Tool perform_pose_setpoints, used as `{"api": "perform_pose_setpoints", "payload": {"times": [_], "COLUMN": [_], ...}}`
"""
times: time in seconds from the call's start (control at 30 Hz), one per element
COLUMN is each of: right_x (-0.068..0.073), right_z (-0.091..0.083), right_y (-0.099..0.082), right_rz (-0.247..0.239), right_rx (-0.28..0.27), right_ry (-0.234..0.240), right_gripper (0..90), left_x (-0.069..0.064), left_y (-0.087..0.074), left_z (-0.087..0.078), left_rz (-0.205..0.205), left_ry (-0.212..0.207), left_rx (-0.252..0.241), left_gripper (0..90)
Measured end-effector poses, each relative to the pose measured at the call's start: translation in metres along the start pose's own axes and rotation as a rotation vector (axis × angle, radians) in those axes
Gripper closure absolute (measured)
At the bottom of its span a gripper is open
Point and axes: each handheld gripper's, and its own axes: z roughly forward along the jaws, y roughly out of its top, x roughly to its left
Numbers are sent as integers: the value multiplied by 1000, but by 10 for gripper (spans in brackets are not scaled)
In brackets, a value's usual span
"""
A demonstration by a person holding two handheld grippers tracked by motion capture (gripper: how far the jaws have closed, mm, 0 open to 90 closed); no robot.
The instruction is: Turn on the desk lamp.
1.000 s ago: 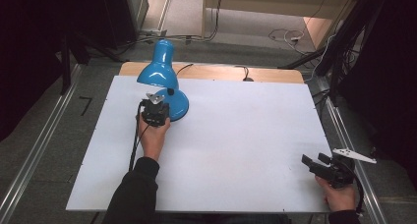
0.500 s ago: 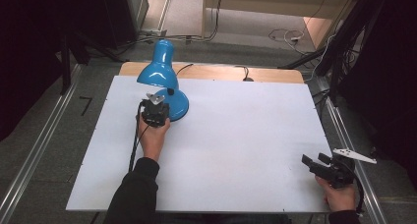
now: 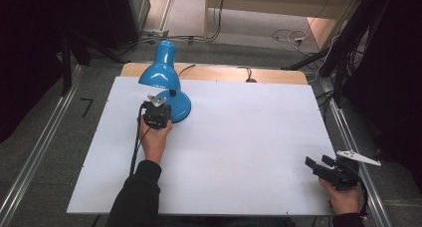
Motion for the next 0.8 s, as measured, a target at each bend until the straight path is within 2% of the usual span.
{"api": "perform_pose_setpoints", "payload": {"times": [0.33,0.53,0.7,0.8], "right_x": [0,1,0,-1], "right_z": [1,0,1,0], "right_y": [0,0,0,0], "right_rz": [-1,0,2,2], "right_rx": [0,-1,-1,-3], "right_ry": [1,1,0,-2], "right_gripper": [241,241,241,241], "left_x": [2,3,8,9], "left_y": [-3,-2,-1,-1], "left_z": [-2,-3,-5,-10], "left_rz": [6,-7,-41,-21], "left_ry": [-5,-12,-29,-42], "left_rx": [5,8,23,10], "left_gripper": [900,900,900,880]}}
